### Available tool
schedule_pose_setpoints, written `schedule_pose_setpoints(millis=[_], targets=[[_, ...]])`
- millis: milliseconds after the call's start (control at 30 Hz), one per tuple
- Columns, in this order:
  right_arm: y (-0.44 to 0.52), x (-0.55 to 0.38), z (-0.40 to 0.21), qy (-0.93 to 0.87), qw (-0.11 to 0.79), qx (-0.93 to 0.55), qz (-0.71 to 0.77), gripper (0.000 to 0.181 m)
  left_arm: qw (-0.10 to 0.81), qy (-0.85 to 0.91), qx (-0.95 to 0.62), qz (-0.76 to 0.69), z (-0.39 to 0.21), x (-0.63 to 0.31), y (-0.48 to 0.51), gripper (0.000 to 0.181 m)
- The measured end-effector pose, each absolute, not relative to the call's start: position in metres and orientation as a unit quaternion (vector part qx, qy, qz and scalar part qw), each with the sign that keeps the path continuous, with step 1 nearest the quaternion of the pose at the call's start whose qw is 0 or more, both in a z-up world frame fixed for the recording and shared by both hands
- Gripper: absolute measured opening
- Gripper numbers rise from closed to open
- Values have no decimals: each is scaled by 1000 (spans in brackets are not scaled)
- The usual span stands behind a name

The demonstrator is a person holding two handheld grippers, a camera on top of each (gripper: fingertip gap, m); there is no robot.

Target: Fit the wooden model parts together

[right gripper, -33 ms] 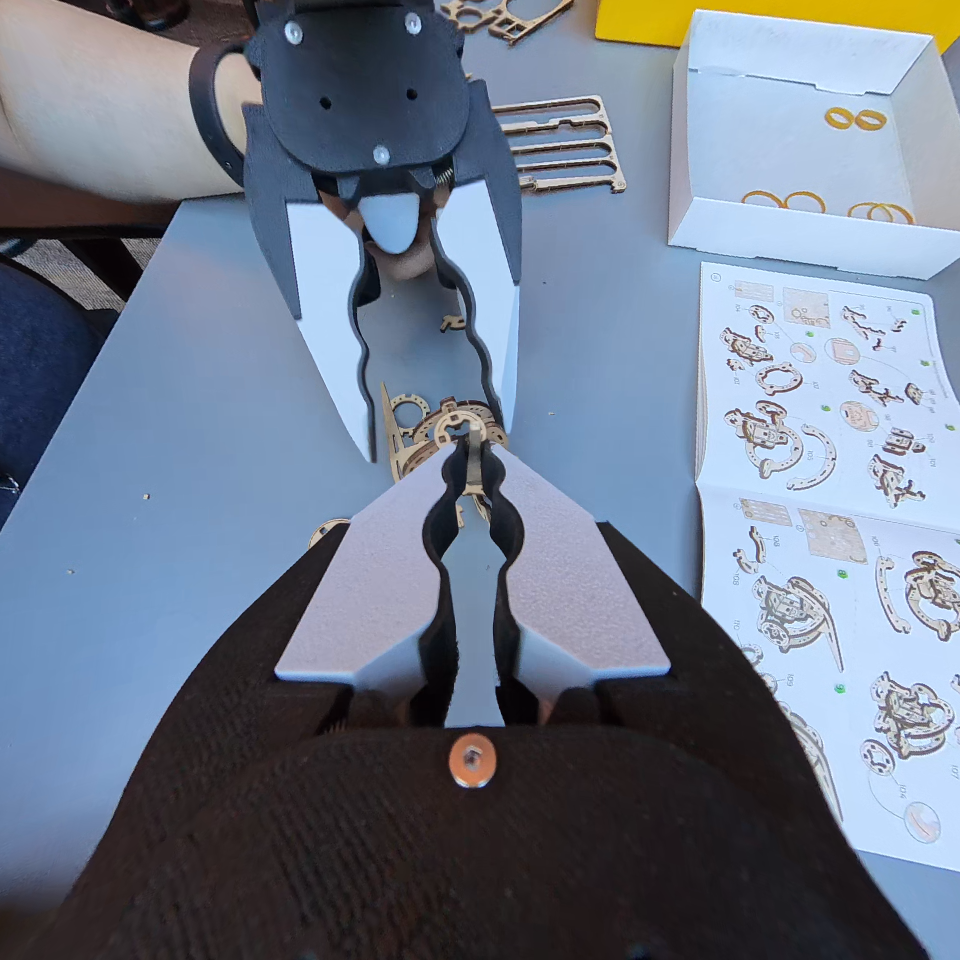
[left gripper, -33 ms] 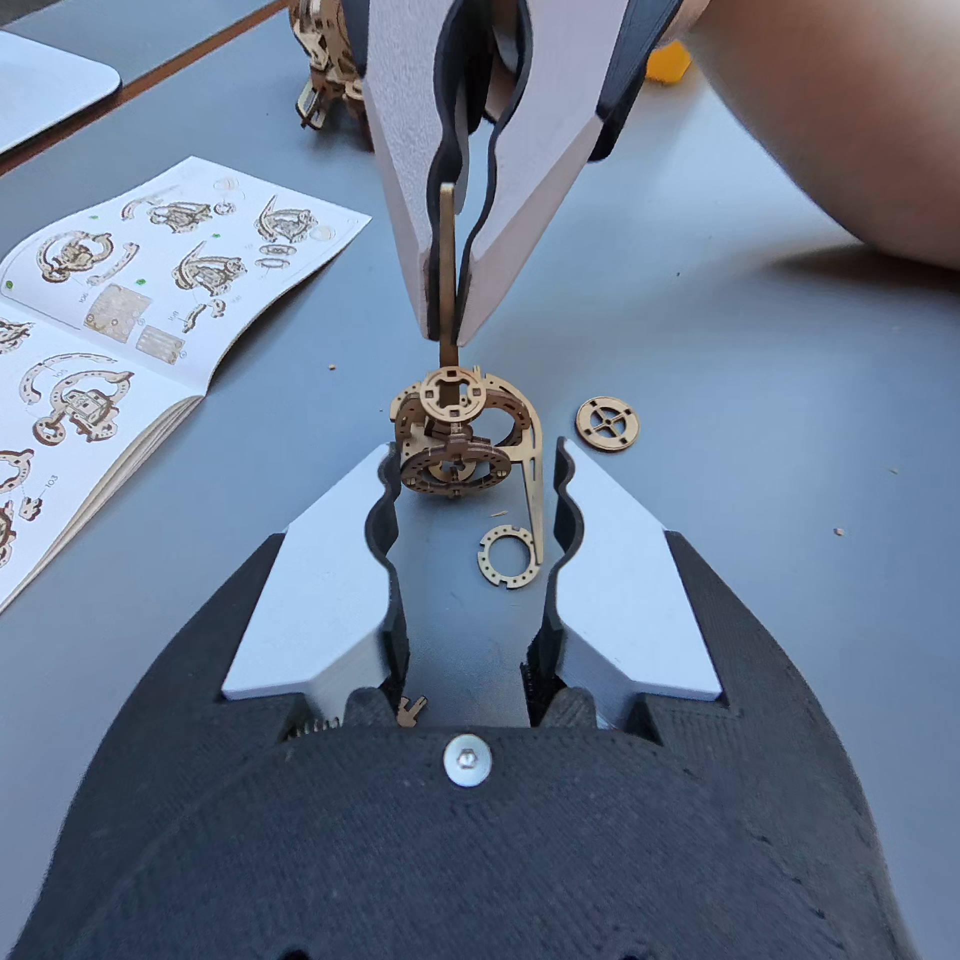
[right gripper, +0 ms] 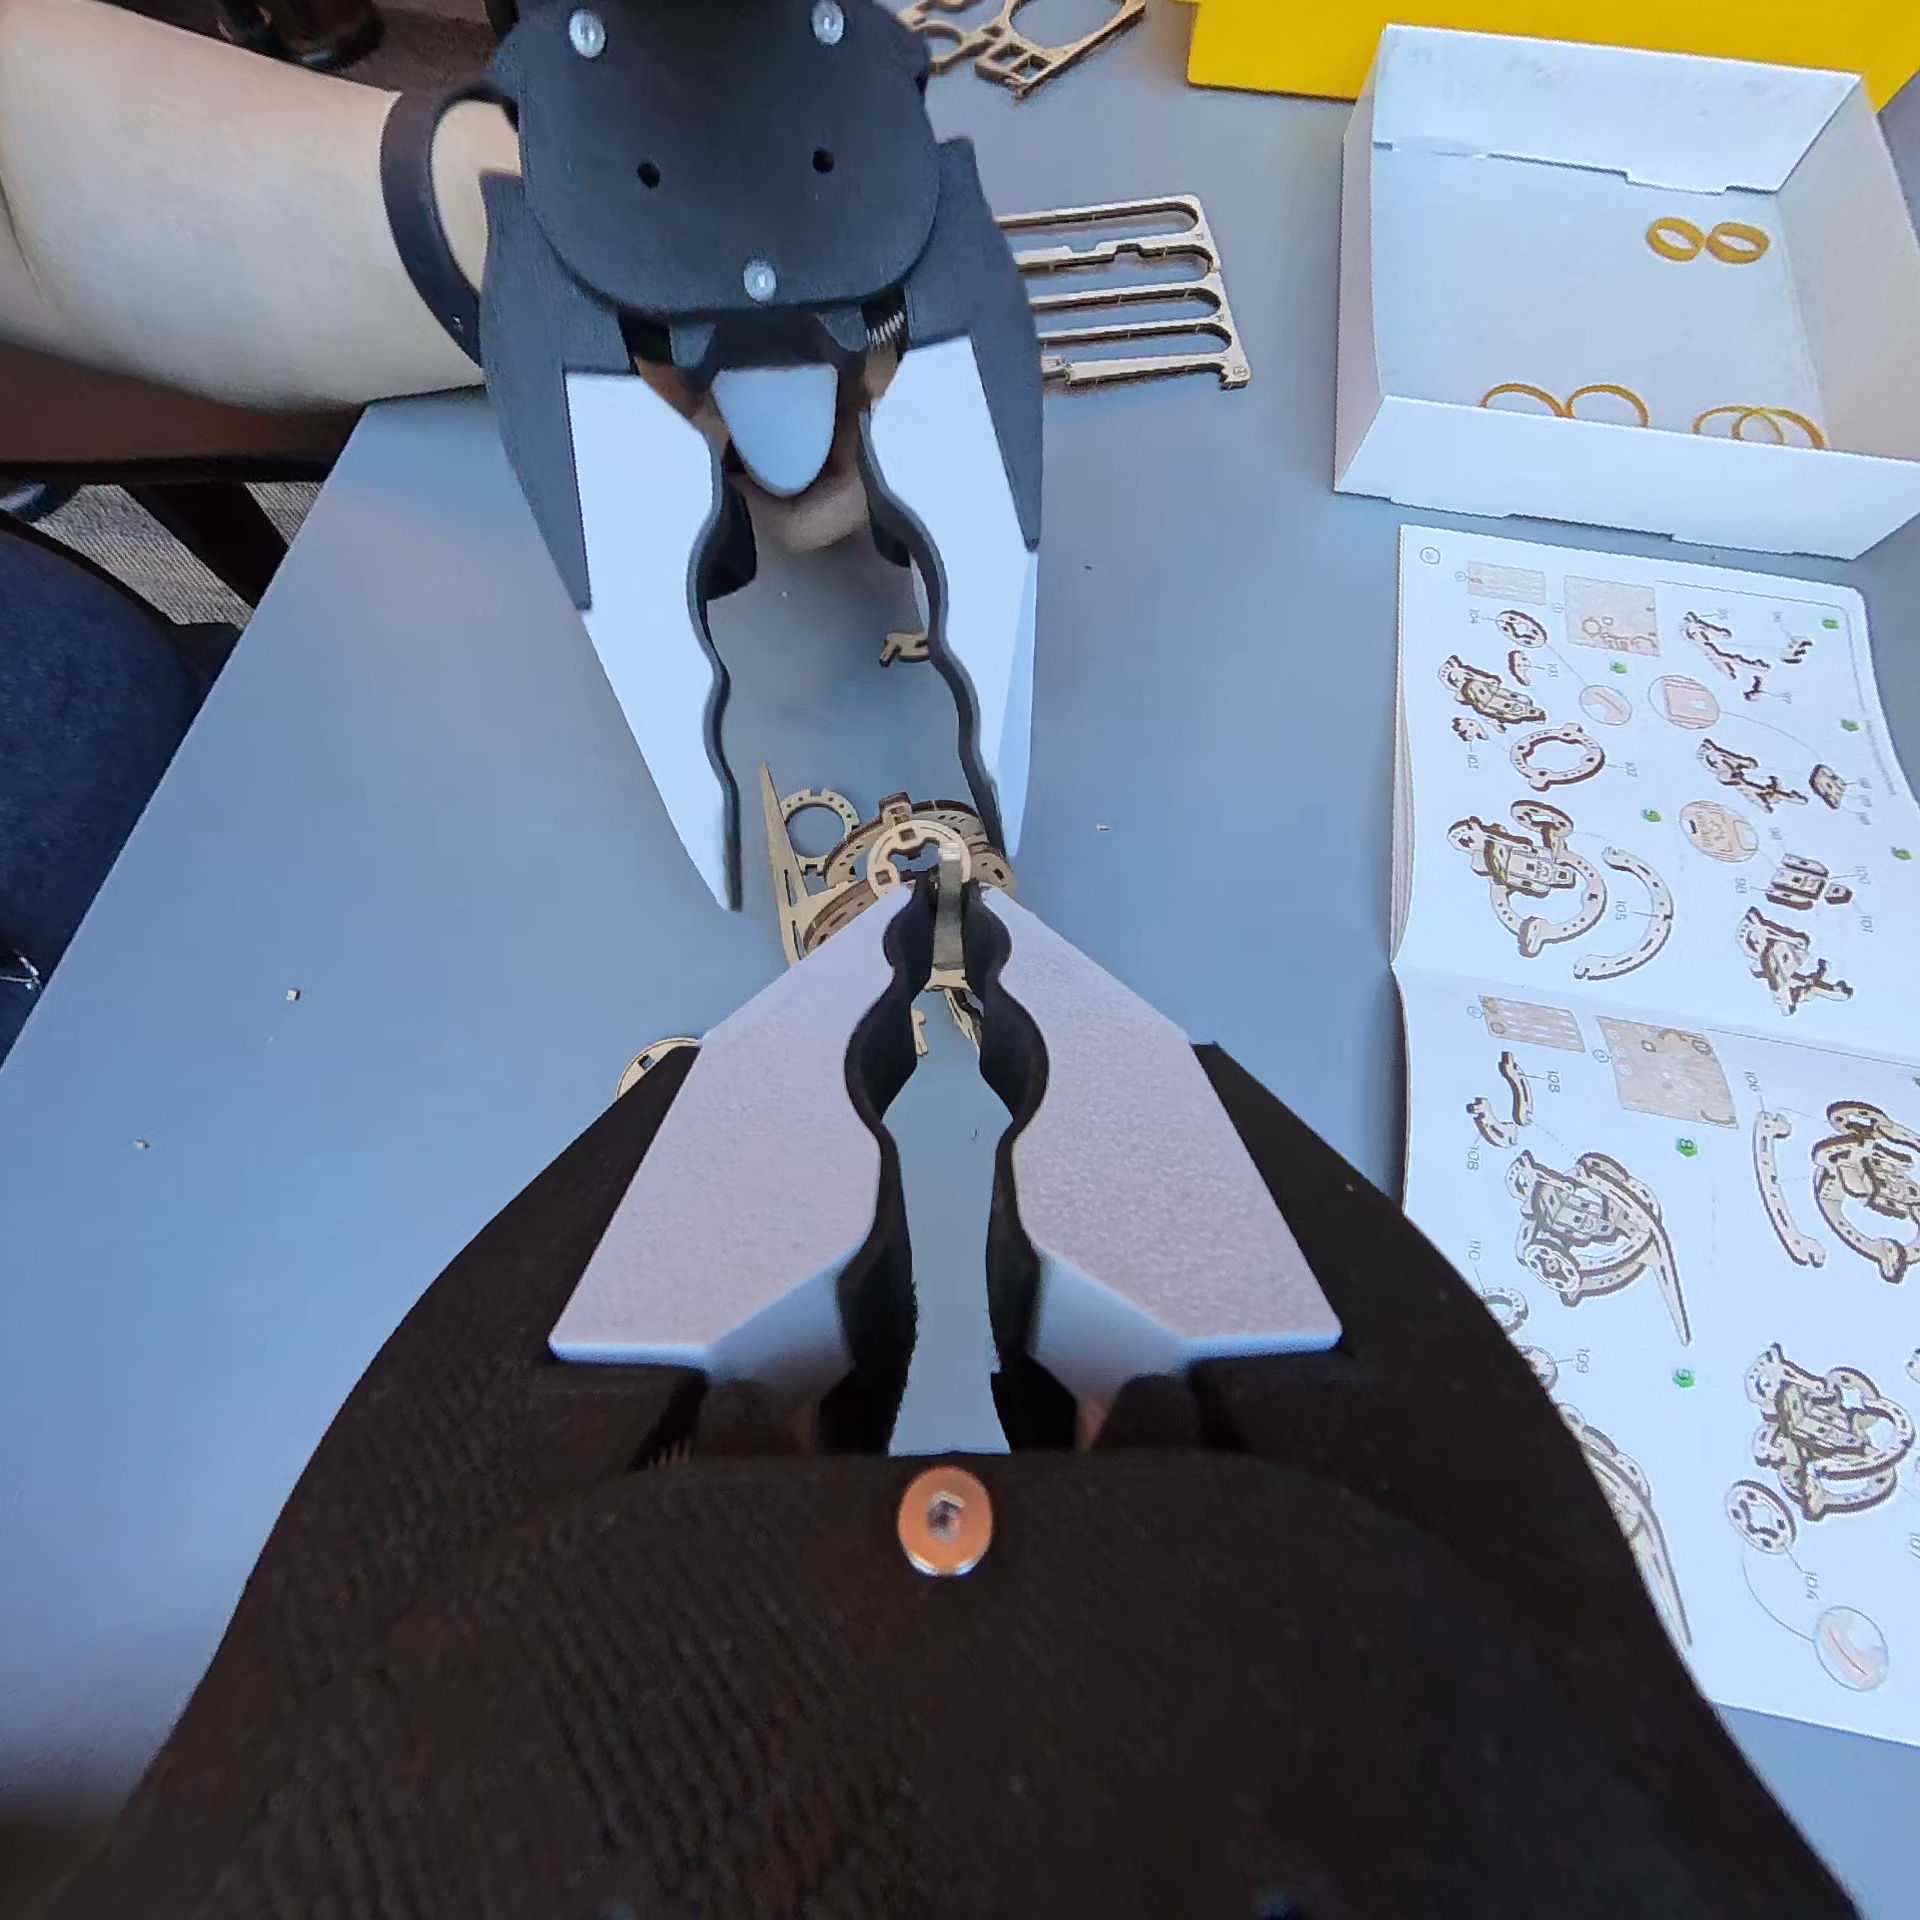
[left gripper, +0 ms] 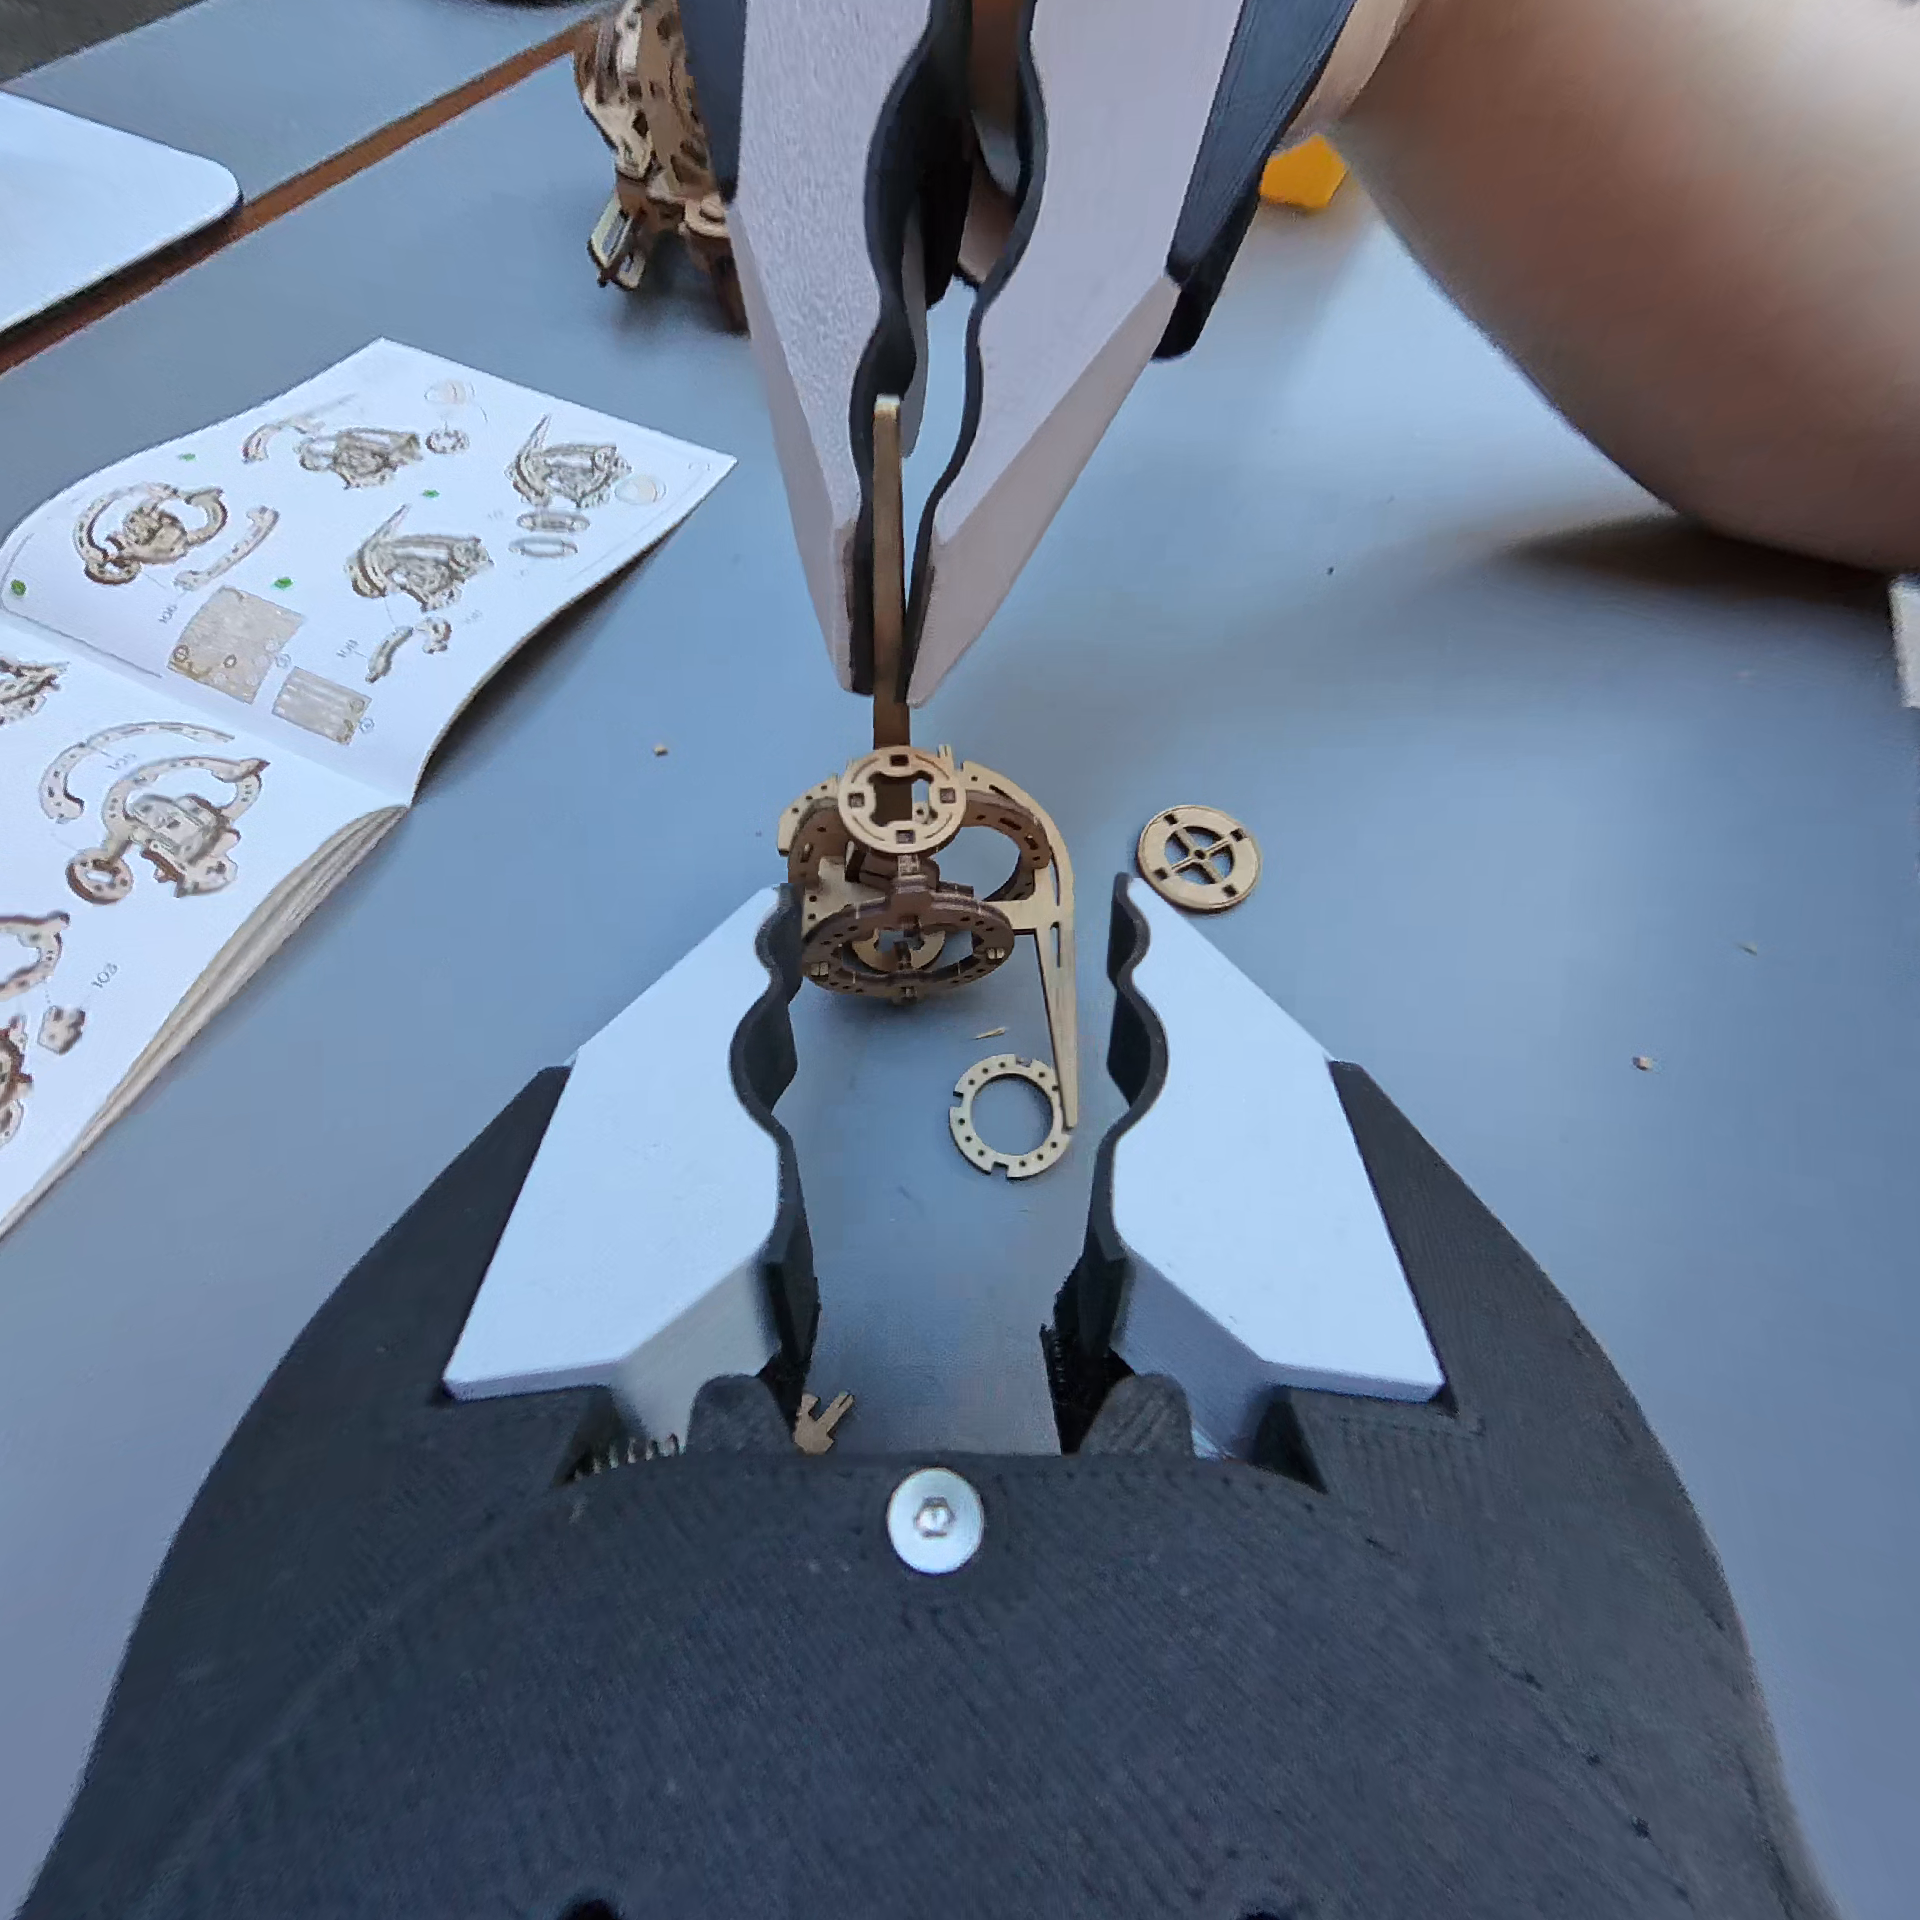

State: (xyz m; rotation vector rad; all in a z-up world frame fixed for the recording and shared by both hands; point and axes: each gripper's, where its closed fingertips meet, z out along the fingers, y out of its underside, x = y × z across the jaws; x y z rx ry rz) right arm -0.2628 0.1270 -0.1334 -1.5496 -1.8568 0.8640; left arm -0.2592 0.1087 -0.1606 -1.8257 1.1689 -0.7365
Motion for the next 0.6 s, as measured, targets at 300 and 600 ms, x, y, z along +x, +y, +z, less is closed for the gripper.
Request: schedule_pose_setpoints(millis=[300,600], targets=[[128,-262,-133,-687,287,-578,334,2,461,464,-688,-314,-108,-248,121,38],[126,-264,-133,-691,287,-574,333,3,482,461,-673,-320,-98,-236,130,8]])
